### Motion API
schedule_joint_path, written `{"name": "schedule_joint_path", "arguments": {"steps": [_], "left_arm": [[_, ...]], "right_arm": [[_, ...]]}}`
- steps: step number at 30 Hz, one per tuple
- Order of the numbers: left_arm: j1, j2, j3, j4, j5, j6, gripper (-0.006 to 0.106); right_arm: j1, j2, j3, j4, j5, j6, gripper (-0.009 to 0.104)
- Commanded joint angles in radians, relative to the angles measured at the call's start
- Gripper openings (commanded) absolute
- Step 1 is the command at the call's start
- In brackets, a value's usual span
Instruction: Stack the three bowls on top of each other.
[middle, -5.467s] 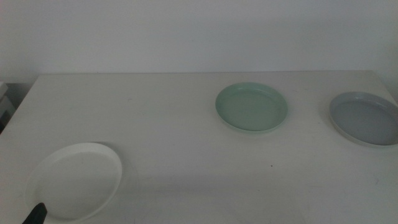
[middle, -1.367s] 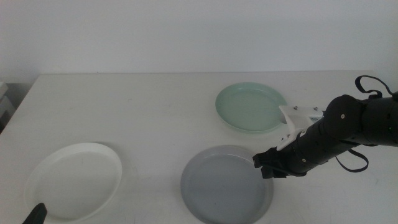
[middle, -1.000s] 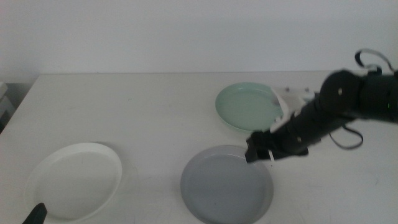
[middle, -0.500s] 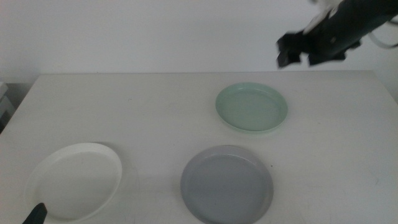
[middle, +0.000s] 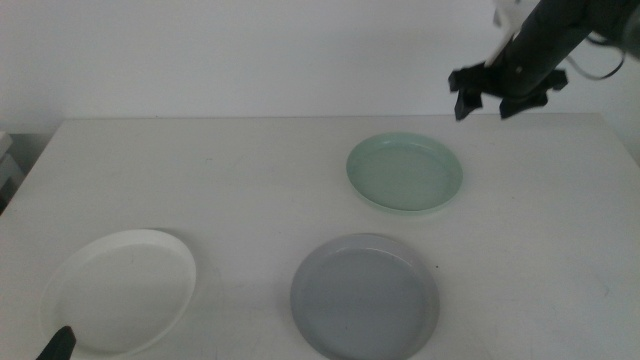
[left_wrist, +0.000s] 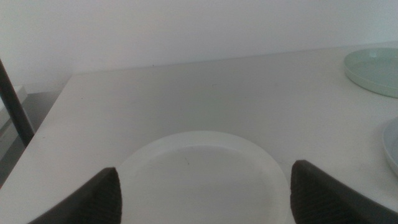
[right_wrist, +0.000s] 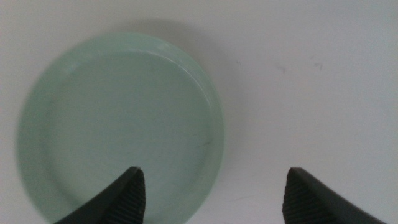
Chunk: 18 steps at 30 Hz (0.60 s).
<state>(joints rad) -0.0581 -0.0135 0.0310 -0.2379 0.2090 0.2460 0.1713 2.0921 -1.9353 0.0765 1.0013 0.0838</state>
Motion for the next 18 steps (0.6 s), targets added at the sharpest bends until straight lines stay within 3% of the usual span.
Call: {"name": "schedule_joint_path", "arguments": {"steps": [1, 11, 18], "left_arm": [[-0.001, -0.013, -0.004, -0.018, -0.076, -0.007, 0.094], [-0.001, -0.013, -0.004, -0.018, -0.076, -0.007, 0.094], [-0.001, -0.013, -0.004, -0.018, -0.076, -0.007, 0.094]], "right_arm": [[-0.007, -0.019, -0.048, -0.003, -0.028, 0.004, 0.056], [-0.007, 0.143, -0.06, 0.019, -0.063, 0.004, 0.051], [-0.007, 0.196, -0.059, 0.019, -0.106, 0.002, 0.031]]}}
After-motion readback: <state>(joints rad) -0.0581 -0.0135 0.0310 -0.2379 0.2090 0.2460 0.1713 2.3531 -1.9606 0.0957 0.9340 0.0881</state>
